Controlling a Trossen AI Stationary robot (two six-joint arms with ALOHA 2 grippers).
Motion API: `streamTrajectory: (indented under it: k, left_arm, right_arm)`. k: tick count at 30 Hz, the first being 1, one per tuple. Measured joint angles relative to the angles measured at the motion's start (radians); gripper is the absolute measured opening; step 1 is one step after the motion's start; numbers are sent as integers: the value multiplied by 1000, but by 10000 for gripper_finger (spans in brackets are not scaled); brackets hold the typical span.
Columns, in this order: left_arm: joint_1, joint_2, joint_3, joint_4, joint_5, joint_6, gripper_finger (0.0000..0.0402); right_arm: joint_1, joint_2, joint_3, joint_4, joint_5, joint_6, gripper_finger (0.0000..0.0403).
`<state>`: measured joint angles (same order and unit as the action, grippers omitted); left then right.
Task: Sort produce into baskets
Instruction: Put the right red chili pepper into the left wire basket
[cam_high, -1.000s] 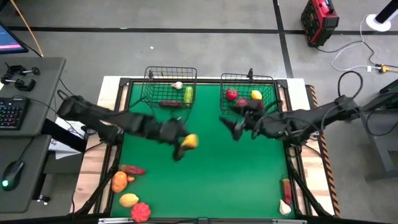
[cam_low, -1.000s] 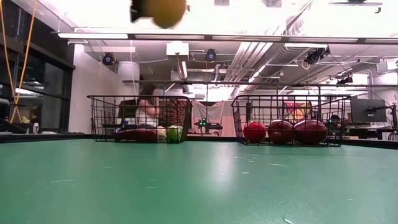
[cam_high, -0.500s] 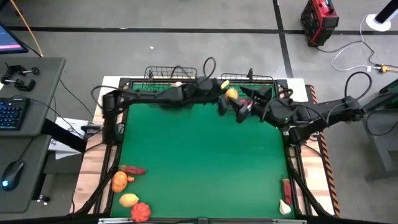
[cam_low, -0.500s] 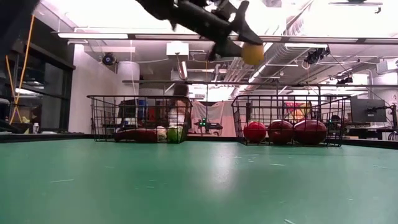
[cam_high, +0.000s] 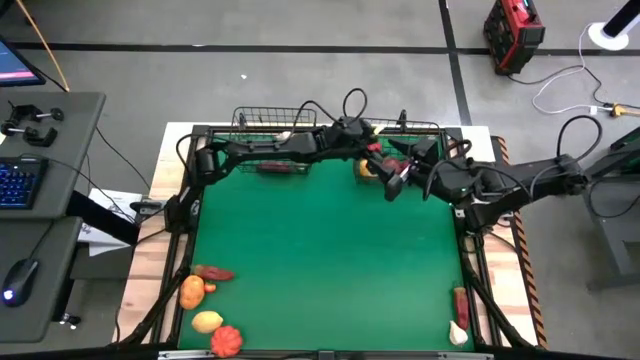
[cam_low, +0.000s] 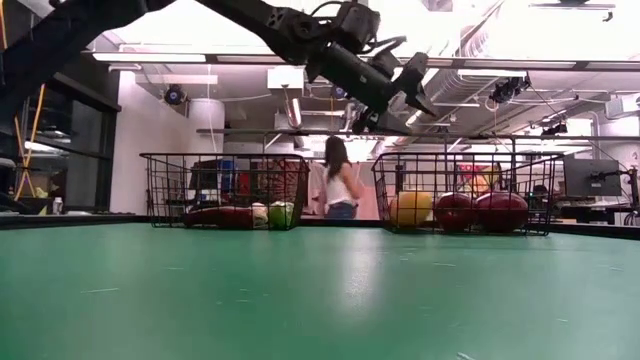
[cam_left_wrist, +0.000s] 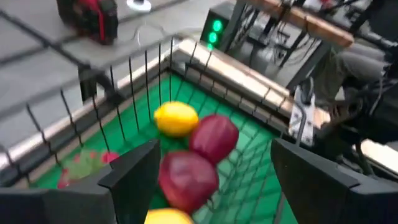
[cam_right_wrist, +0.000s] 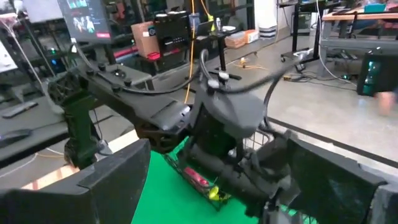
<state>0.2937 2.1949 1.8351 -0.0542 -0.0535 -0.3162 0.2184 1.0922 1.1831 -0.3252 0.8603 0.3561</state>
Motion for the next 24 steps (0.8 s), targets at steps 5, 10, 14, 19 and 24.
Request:
streamTrajectory:
  k: [5, 10, 14, 19, 24]
  left_arm:
    - [-1, -19, 0, -118, 111, -77, 295]
    - [-17, -60, -3, -232, 423, -15, 295]
    - [-55, -120, -4, -312, 406, 15, 296]
    - [-101, -260, -42, -351, 225, 57, 296]
    - [-157, -490, -225, -338, 46, 47, 296]
  right_arm:
    - [8, -39, 0, -39, -34, 1, 369]
    - [50, -68, 0, -158, -124, 43, 369]
    - [94, -64, 0, -291, -164, 135, 369]
    - [155, -41, 0, -402, -181, 267, 369]
    - [200, -24, 0, -405, -177, 296, 369]
